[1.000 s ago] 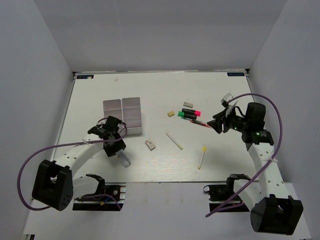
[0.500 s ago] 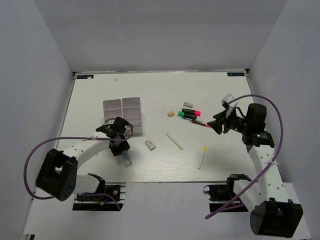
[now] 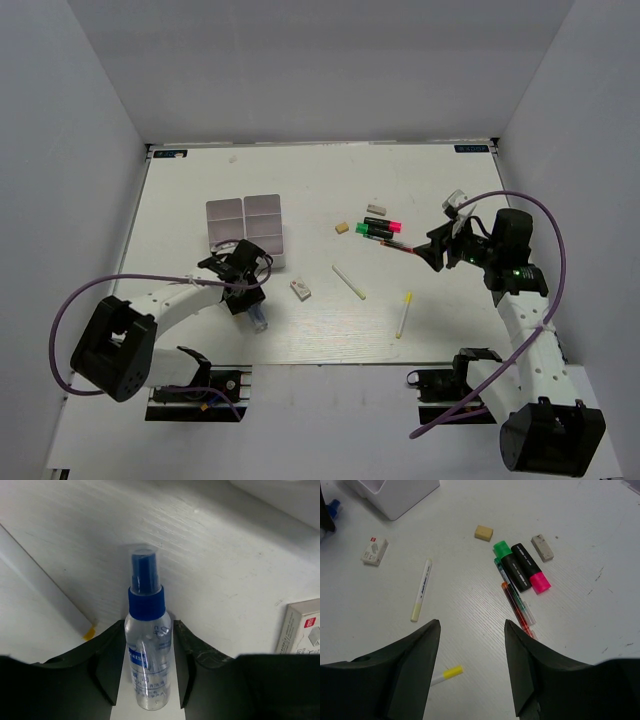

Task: Sort the stationery into containers
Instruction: Pick up the stationery from the center of the board, then place the stationery in the storage box.

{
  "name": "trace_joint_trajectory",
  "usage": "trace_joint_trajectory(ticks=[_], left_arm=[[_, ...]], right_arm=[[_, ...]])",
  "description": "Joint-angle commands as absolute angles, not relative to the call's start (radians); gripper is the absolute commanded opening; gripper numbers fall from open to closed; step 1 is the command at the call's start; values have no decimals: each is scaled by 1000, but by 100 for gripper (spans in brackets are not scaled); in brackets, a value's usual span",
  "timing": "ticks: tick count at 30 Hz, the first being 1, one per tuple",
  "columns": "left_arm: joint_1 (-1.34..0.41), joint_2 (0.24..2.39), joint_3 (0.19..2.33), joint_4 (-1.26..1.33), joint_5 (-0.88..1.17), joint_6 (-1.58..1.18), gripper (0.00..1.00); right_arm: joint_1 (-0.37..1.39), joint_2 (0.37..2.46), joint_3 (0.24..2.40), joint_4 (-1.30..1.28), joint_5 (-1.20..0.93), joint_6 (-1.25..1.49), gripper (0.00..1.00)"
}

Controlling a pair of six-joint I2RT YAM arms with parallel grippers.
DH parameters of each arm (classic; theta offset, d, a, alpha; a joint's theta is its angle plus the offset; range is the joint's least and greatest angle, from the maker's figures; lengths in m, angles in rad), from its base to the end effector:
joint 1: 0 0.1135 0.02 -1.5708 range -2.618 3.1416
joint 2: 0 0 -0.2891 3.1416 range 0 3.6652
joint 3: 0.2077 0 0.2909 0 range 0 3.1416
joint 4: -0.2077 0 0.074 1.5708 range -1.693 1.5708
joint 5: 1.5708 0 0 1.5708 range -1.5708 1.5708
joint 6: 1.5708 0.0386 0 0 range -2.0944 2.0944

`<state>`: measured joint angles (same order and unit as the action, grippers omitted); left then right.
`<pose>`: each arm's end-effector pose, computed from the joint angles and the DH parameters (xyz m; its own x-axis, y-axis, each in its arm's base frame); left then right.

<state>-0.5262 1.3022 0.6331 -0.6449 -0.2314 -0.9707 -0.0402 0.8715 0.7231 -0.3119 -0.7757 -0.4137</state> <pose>0.2051 -0.1089 0.1548 -0.8342 -0.4444 -0.3265 -0.4426 0.8927 -0.0843 0.2162 0.0184 0.3069 -0.1660 -0.2805 -0.9454 -0.7261 0.6834 -0.0753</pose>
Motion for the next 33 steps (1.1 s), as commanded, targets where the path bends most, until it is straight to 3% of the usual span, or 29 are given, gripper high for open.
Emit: trace_joint_trajectory(ticks=[1, 4, 6, 7, 8, 12, 14, 15, 17, 18, 22, 25, 28, 33], left_arm=[[-552, 1299, 597, -663, -221, -991, 53], [-552, 1276, 597, -672, -230, -991, 53], [-563, 1267, 607, -681, -230, -991, 46], [-563, 1267, 607, -681, -230, -991, 41], [-572, 1267, 618, -690, -230, -991, 26], [-597, 1214, 708, -741, -216, -937, 1], [-609, 1139, 773, -750, -203, -885, 0], [-620, 1108, 790, -750, -180, -862, 0], [-620, 1053, 842, -735, -179, -809, 0], [-620, 1017, 862, -717, -179, -793, 0], [-620, 1032, 1004, -716, -294, -759, 0], [-620, 1045, 1060, -675, -495, -749, 0], [-620, 1069, 1071, -580, -870, -799, 0], [-601, 1164, 1084, -520, -1196, -931, 0]], right_arm=[[-48, 850, 724, -287, -805, -413, 60], [-49, 847, 723, -288, -807, -413, 60], [-48, 845, 726, -287, -810, -413, 60], [-49, 844, 724, -287, -810, -413, 60], [-48, 845, 724, -290, -810, -414, 60], [-49, 838, 723, -302, -819, -423, 57], [-51, 836, 724, -305, -834, -433, 46], [-51, 836, 726, -311, -848, -436, 25], [-51, 831, 729, -321, -867, -445, 5], [-48, 837, 733, -328, -873, -451, 0], [-49, 841, 733, -327, -877, -453, 0], [-49, 841, 735, -324, -879, -453, 0], [-49, 845, 730, -321, -882, -453, 0], [-49, 844, 727, -318, -882, -454, 0]])
